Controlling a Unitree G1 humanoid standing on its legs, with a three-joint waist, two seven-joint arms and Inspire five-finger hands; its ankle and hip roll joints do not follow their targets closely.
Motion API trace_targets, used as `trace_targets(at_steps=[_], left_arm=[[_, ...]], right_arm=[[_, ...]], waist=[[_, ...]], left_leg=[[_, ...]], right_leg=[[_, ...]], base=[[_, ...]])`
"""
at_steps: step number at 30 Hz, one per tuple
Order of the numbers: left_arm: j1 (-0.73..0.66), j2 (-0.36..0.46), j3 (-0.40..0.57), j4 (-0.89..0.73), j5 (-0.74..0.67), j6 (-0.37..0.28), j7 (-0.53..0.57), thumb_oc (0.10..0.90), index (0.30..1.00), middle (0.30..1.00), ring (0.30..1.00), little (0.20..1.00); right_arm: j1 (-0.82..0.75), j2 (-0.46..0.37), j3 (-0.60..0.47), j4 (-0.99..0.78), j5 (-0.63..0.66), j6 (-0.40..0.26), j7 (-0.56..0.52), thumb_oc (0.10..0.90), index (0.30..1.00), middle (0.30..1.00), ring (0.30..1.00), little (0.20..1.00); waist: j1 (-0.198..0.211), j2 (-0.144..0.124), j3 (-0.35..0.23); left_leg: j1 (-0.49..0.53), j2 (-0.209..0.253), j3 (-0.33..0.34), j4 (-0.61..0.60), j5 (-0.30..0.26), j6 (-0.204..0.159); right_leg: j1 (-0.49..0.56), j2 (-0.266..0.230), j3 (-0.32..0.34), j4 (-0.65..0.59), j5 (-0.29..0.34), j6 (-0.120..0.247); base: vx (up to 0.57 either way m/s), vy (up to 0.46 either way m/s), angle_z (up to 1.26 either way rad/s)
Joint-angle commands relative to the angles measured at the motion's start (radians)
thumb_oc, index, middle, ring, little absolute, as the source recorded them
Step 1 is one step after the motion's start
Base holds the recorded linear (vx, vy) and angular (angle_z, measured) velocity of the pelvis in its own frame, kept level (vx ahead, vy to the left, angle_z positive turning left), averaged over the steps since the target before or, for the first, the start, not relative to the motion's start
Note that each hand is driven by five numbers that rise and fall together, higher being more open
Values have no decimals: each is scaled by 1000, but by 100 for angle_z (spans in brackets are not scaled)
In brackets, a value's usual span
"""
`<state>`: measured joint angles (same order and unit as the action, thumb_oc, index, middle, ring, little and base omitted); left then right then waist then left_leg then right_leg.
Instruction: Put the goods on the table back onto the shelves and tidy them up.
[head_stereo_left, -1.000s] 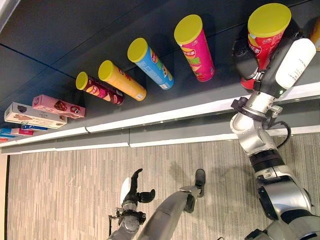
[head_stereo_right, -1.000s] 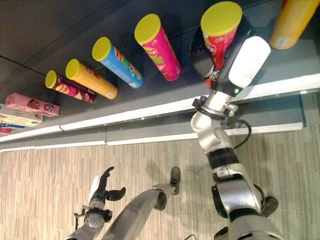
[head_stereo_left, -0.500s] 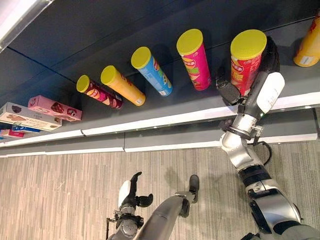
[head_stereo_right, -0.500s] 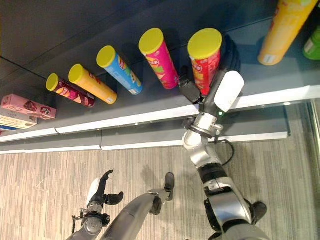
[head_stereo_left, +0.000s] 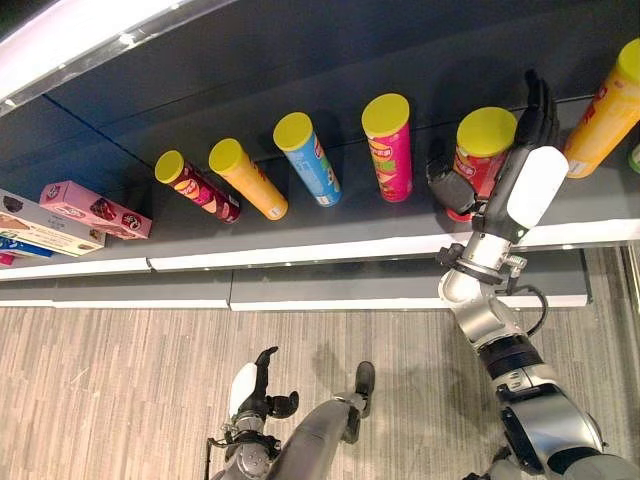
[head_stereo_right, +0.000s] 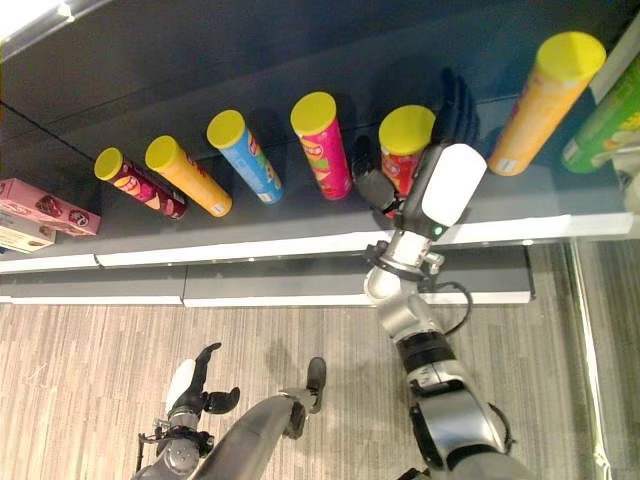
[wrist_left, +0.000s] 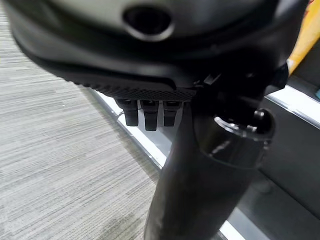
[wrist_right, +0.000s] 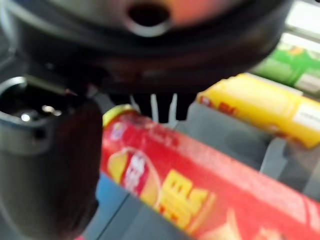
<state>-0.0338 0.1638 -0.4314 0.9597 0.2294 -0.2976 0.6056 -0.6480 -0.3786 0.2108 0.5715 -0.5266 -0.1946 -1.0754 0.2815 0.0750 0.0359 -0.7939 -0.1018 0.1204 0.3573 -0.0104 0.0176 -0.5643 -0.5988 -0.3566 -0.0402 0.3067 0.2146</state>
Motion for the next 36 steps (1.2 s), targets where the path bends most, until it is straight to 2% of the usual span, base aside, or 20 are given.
trace_targets(at_steps=[1, 10, 15, 22, 24, 28, 31, 36], left_arm=[[43, 53, 7, 0, 20, 3, 76, 800, 900, 900, 900, 900], [67, 55, 11, 64, 61, 35, 67, 800, 900, 900, 900, 900], [70, 61, -6, 92, 105, 50, 78, 800, 900, 900, 900, 900], [82, 62, 4, 125, 110, 63, 57, 800, 900, 900, 900, 900], [88, 65, 14, 137, 113, 71, 46, 800, 900, 900, 900, 900], [111, 70, 30, 150, 127, 84, 26, 800, 900, 900, 900, 900], [143, 67, 57, 173, 128, 93, 13, 800, 900, 900, 900, 900], [153, 65, 64, 171, 124, 89, 6, 800, 900, 900, 900, 900]], right_arm=[[-21, -78, 19, -182, -51, -64, -52, 800, 900, 900, 900, 900], [66, -42, 20, -195, -38, -96, -34, 800, 900, 900, 900, 900], [75, -38, 9, -169, -32, -98, -56, 800, 900, 900, 900, 900], [122, -26, 19, -194, -34, -117, -38, 800, 900, 900, 900, 900], [185, -4, 21, -232, -25, -133, -11, 800, 900, 900, 900, 900], [284, 11, 50, -311, -31, -162, 41, 800, 900, 900, 900, 900], [379, 38, 105, -357, -9, -206, 113, 800, 900, 900, 900, 900], [421, 50, 141, -345, 13, -230, 149, 800, 900, 900, 900, 900]], waist=[[54, 25, -45], [42, -13, -72], [38, -41, -87], [34, -62, -94], [21, -76, -87], [3, -94, -87], [-13, -107, -93], [-22, -113, -99]], left_leg=[[77, -5, -76, -51, -128, -22], [175, 14, -100, -116, -112, -33], [231, 24, -115, -153, -101, -39], [333, 46, -134, -220, -83, -49], [382, 46, -134, -253, -50, -49], [467, 68, -140, -297, -39, -55], [582, 101, -129, -355, -18, -71], [631, 116, -129, -388, -3, -83]], right_leg=[[107, -18, -43, -36, 177, 47], [186, 2, -75, -39, 176, 47], [229, 21, -88, -40, 160, 47], [305, 46, -105, -43, 126, 47], [341, 47, -120, -45, 118, 47], [403, 72, -130, -47, 71, 47], [482, 113, -135, -47, -3, 47], [522, 134, -142, -47, -32, 47]], base=[[-35, -55, 1], [-16, -41, 2], [-8, -46, 3], [25, -44, 4], [-1, -18, -2], [55, -49, -4], [90, -64, -4], [41, -39, -6]])
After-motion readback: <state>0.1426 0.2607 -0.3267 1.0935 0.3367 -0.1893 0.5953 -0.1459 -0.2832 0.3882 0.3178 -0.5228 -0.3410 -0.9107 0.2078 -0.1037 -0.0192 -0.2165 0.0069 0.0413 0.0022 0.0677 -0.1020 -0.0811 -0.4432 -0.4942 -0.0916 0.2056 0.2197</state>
